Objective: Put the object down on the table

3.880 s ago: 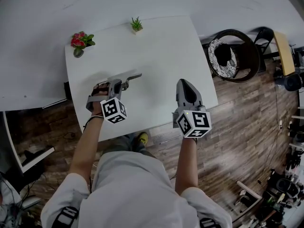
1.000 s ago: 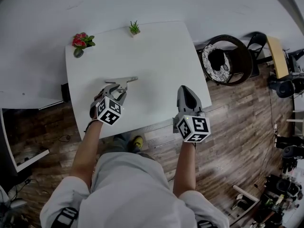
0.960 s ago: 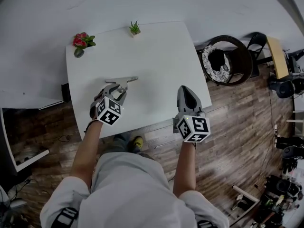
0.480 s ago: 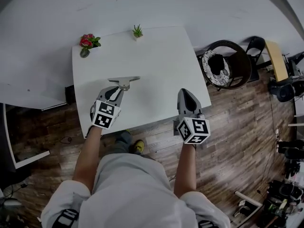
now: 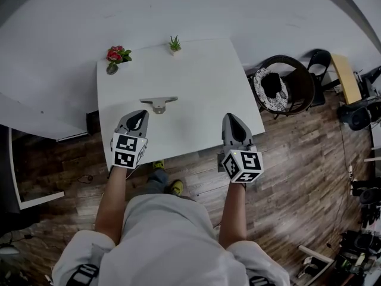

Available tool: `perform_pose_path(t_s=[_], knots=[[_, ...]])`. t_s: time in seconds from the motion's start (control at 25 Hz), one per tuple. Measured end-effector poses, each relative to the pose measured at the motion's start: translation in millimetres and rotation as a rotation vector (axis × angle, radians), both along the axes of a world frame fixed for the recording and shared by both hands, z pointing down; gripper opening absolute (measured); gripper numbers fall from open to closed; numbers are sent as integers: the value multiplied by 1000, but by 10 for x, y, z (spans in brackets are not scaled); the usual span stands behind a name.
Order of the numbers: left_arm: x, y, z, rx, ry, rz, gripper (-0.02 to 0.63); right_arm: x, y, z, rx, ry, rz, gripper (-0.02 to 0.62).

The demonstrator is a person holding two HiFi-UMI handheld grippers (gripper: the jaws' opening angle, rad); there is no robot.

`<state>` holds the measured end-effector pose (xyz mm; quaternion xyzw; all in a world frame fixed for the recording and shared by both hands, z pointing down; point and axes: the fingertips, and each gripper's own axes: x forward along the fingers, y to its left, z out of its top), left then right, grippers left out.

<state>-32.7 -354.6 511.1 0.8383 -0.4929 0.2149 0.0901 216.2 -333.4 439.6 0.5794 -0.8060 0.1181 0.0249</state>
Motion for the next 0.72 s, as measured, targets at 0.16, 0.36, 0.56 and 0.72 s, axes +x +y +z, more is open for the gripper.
perform_pose_path(t_s=[0.16, 0.36, 0.56, 0.72], knots=[[-35, 130, -196, 42, 18, -19, 20, -12, 133, -21, 0, 0, -6, 6], [-139, 316, -484, 102, 48, -47, 20, -92, 308, -55, 9, -4, -23, 6], [-284, 479, -685, 151, 60, -76, 20, -168, 456, -100, 22, 0, -36, 6], [-388, 639, -782, 179, 57, -92, 20, -209, 591, -111, 29, 0, -44, 6]])
